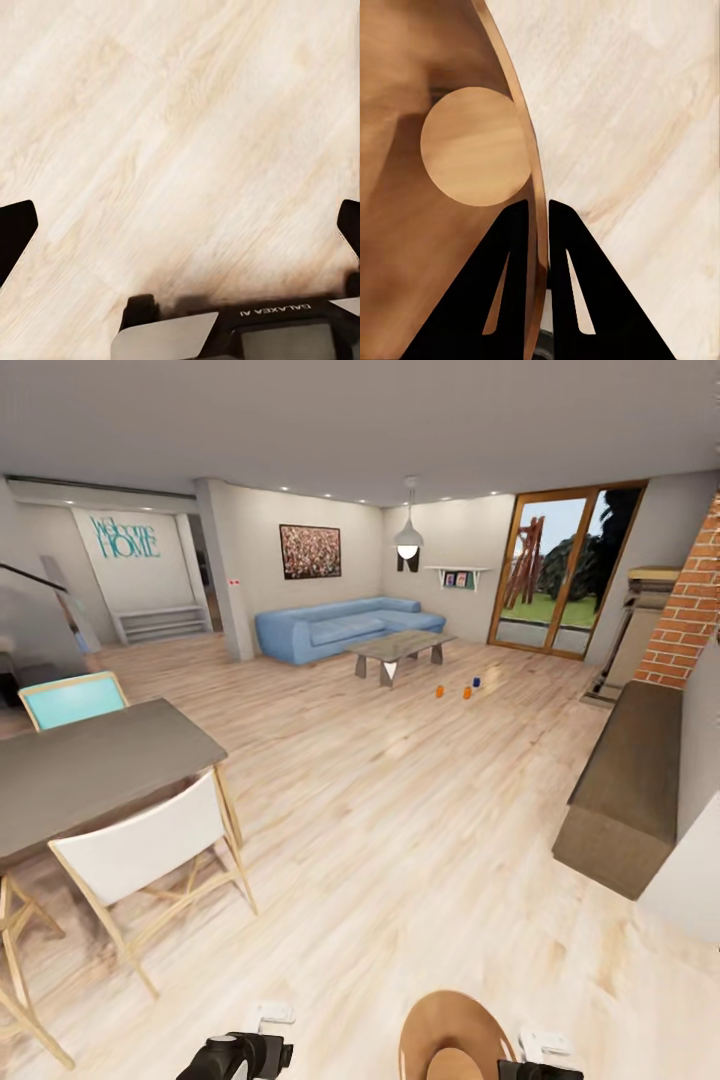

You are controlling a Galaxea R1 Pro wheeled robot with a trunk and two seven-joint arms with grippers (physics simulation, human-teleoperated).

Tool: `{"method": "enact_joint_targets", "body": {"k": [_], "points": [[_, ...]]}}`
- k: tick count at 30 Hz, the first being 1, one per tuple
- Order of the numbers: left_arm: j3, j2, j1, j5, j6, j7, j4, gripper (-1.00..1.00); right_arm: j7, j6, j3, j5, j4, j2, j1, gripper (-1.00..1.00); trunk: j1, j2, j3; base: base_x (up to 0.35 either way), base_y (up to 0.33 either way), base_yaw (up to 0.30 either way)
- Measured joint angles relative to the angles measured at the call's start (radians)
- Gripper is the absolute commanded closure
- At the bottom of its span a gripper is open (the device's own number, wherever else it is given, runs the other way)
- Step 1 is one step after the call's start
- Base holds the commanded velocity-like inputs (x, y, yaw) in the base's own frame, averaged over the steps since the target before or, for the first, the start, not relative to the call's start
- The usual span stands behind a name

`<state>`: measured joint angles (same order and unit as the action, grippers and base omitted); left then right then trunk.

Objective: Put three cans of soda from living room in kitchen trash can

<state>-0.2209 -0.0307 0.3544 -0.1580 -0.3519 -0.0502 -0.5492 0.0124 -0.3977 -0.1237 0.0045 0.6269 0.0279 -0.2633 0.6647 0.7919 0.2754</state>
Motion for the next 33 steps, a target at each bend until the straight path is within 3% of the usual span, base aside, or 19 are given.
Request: {"method": "enact_joint_targets", "body": {"k": [33], "points": [[0.0, 0.0, 0.0, 0.0, 0.001, 0.0, 0.0, -1.0, 0.001, 0.001, 0.0, 0.0, -0.002, -0.002, 0.0, 1.0, 0.0, 0.0, -0.018, 0.341, 0.0, -0.12]]}}
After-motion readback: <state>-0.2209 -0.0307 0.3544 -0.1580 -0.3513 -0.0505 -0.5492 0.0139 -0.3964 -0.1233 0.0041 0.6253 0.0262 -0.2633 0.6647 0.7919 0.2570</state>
